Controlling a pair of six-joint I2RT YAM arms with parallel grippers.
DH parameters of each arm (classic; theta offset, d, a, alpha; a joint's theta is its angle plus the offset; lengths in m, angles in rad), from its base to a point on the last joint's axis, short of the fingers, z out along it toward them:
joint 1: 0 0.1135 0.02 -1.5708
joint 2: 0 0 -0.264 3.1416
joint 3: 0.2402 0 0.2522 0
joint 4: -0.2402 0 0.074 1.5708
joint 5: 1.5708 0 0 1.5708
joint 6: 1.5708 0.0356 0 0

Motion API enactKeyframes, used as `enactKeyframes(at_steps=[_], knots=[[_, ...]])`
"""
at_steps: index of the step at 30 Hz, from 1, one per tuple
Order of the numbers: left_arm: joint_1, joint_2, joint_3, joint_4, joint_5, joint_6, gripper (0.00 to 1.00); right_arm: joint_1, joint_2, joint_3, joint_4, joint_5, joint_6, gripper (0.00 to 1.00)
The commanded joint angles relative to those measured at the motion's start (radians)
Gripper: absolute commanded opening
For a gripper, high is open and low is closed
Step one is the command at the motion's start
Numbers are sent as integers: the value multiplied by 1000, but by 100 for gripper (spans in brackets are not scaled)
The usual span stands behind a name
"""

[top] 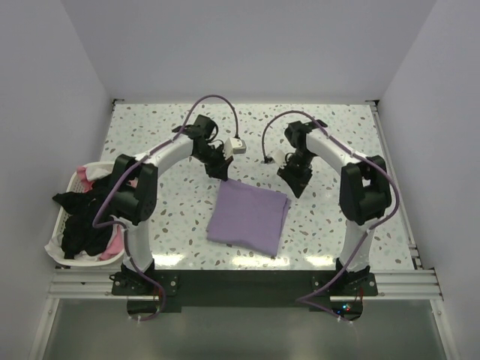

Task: Fold and stack the t-shirts
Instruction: Fold the tshirt

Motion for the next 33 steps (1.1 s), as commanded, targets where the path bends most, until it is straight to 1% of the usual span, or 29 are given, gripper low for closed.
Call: enactKeyframes(at_steps=[1, 3, 4, 6, 11, 22, 25, 28, 30, 31, 33], knots=[[8, 10, 15, 42, 13, 8, 0, -6, 53, 99, 4, -51, 37, 22], [8, 16, 16, 47, 16, 8, 0, -4, 79, 125, 18, -68, 48, 39], [8, 19, 18, 47, 19, 10, 0, -6, 97, 160, 15, -93, 51, 40], [8, 24, 24, 45, 22, 10, 0, -4, 152, 194, 1, -110, 55, 40], [6, 27, 22, 48, 33, 11, 0, -6, 220, 256, -36, -179, 46, 40], [5, 42, 25, 58, 42, 7, 0, -3, 263, 243, -46, -182, 25, 40], [3, 45, 28, 58, 44, 4, 0, -3, 263, 239, -45, -168, 25, 44], [2, 49, 33, 58, 42, 2, 0, -1, 266, 236, -40, -153, 28, 50], [0, 50, 33, 58, 44, 2, 0, -1, 272, 233, -40, -148, 25, 49], [-2, 49, 33, 58, 44, 2, 0, -3, 274, 233, -39, -148, 25, 46], [-2, 49, 34, 58, 42, 2, 0, -3, 280, 233, -42, -150, 25, 43]])
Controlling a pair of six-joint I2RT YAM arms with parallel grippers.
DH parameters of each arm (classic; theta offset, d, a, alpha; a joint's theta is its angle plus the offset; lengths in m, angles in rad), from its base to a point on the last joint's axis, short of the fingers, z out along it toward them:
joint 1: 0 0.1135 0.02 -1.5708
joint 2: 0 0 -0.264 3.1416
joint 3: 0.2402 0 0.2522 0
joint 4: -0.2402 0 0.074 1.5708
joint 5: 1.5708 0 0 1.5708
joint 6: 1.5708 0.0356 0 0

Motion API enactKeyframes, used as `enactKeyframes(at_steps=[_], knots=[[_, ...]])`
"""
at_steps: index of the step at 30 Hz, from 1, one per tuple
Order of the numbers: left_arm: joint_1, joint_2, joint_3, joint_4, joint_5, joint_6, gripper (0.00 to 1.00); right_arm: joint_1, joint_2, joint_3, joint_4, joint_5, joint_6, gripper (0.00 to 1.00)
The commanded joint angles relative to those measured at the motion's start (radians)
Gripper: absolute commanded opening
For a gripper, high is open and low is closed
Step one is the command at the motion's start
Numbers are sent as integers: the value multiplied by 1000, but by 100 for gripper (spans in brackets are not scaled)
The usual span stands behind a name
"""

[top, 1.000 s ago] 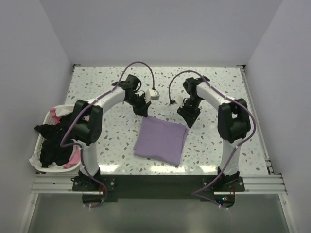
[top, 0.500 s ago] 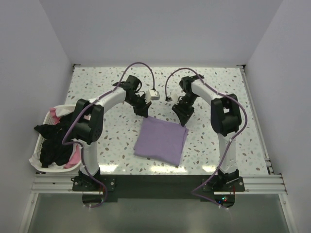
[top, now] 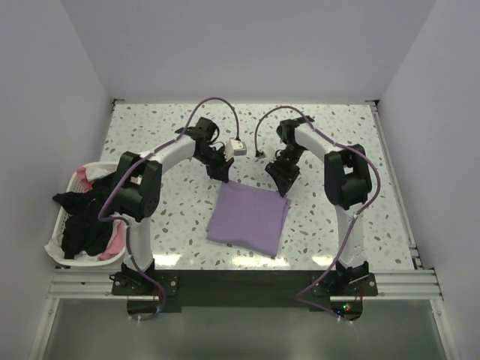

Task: Fold and stack the t-shirts
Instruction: Fold the tshirt

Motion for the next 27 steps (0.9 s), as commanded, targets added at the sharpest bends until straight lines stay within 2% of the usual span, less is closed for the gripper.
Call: enactKeyframes(at_steps=[1, 4, 7, 9, 10, 13, 20, 27], knots=[[-2, 1, 34, 30, 32, 2, 0, -2, 17, 8, -20, 10, -11, 42], [-2, 3, 33, 32, 32, 2, 0, 1, 23, 8, -31, 7, -20, 39], [-2, 3, 31, 32, 32, 1, 0, -1, 15, 8, -37, 4, -23, 24], [-2, 3, 33, 32, 32, 2, 0, 1, 12, 21, -53, -10, -28, 24], [-2, 4, 31, 32, 32, -1, 0, 1, 5, 24, -66, -14, -31, 15], [-2, -6, 34, 30, 34, -2, 0, 1, -12, 34, -79, -11, -33, 0], [-2, -74, 16, 18, 35, -1, 0, 1, -155, 30, -140, 7, -30, 0], [7, -79, 16, 15, -28, 5, 0, -16, -229, -113, -106, 139, -53, 0]])
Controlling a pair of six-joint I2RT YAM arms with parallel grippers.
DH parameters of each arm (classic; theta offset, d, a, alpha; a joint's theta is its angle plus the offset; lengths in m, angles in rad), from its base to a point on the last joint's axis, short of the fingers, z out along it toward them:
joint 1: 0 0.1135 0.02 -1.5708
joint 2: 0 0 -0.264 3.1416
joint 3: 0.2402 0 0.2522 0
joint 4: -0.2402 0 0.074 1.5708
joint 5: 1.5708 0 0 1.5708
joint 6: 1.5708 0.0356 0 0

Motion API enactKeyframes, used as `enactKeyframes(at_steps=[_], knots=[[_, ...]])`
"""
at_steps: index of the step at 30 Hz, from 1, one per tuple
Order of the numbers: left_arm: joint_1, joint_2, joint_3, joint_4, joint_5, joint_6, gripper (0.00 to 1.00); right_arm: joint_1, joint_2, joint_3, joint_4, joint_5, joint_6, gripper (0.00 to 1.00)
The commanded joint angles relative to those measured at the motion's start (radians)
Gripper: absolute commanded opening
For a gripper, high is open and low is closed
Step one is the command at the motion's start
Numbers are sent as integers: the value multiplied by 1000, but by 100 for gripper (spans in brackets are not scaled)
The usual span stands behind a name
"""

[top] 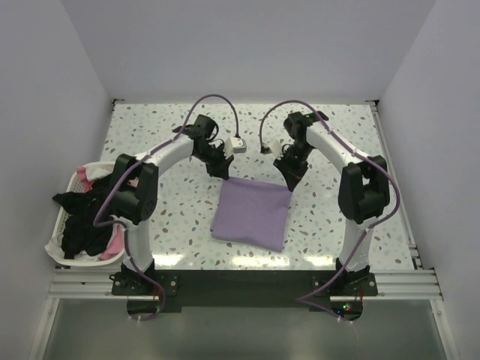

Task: Fold and stack the t-shirts
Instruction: Fold the tshirt

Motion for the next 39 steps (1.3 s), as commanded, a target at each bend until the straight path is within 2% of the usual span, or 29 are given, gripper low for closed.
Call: enactKeyframes(at_steps=[1, 7, 24, 26, 27, 30, 31, 32, 33, 35, 36, 38, 39], knots=[[8, -29, 17, 17, -31, 5, 0, -17, -29, -77, -58, 107, -25, 0], [16, 29, 42, 42, -100, -15, 0, -52, 45, -51, 60, 194, 2, 0], [31, 181, 132, 171, -224, -123, 0, -75, 237, 92, 241, 268, 117, 0], [41, 175, 143, 174, -226, -144, 7, -75, 232, 115, 243, 271, 136, 0], [44, 157, 148, 174, -215, -152, 17, -75, 226, 139, 243, 274, 139, 4], [54, 59, 132, 186, -183, -187, 39, -77, 186, 202, 206, 259, 153, 32], [61, 25, 113, 198, -175, -213, 44, -77, 171, 216, 170, 227, 159, 49], [62, -12, 100, 200, -165, -227, 50, -77, 121, 225, 154, 203, 177, 57], [64, -50, 86, 202, -146, -239, 61, -77, 90, 227, 140, 175, 188, 66], [62, -170, 43, 194, -110, -293, 90, -77, -23, 212, 119, 68, 229, 92], [64, -210, 22, 194, -52, -317, 100, -77, -59, 183, 114, 31, 251, 98], [55, -322, -67, 208, 31, -417, 100, -77, -137, 128, 119, -113, 319, 99], [42, -381, -107, 223, 65, -458, 100, -75, -206, 41, 131, -171, 349, 99]])
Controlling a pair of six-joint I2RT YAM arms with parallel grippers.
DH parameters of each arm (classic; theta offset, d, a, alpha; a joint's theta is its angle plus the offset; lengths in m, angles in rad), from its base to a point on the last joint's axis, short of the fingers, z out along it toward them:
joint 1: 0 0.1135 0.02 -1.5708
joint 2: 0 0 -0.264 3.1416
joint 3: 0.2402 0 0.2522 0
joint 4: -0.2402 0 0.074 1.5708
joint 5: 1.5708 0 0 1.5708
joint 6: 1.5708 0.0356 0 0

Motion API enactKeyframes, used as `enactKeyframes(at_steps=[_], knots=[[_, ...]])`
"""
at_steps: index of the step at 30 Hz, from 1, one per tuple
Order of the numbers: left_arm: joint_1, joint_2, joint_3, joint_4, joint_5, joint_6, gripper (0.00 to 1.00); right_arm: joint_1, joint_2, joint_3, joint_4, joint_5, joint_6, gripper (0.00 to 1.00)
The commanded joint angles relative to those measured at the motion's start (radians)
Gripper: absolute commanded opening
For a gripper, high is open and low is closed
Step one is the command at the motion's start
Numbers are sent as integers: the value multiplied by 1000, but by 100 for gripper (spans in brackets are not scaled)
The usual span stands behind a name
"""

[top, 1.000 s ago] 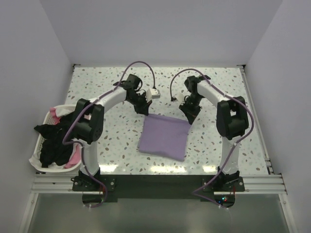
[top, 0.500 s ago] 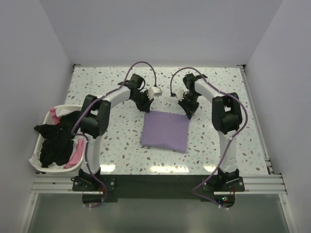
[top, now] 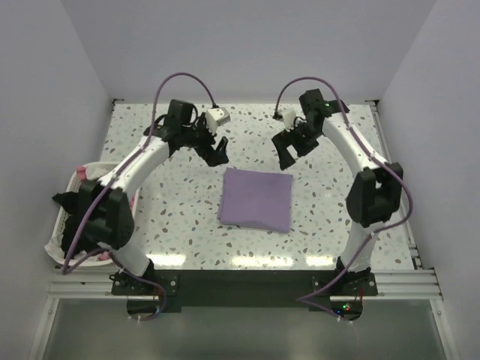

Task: Fold and stack the t-shirts
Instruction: Fold the tshirt

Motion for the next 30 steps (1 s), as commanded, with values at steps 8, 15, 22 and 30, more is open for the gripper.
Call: enactKeyframes(at_steps=[8, 15, 22, 30], knots=[[-201, -349, -566, 523, 461, -713, 100, 59, -447, -642, 364, -641, 533, 99], [-242, -202, -647, 672, 547, -828, 100, 194, -382, -768, 488, -741, 593, 99], [-218, -1, -653, 561, 511, -702, 100, 166, -135, -731, 369, -762, 448, 99], [-48, 165, -667, 469, 474, -633, 100, 59, 56, -716, 208, -655, 252, 99]])
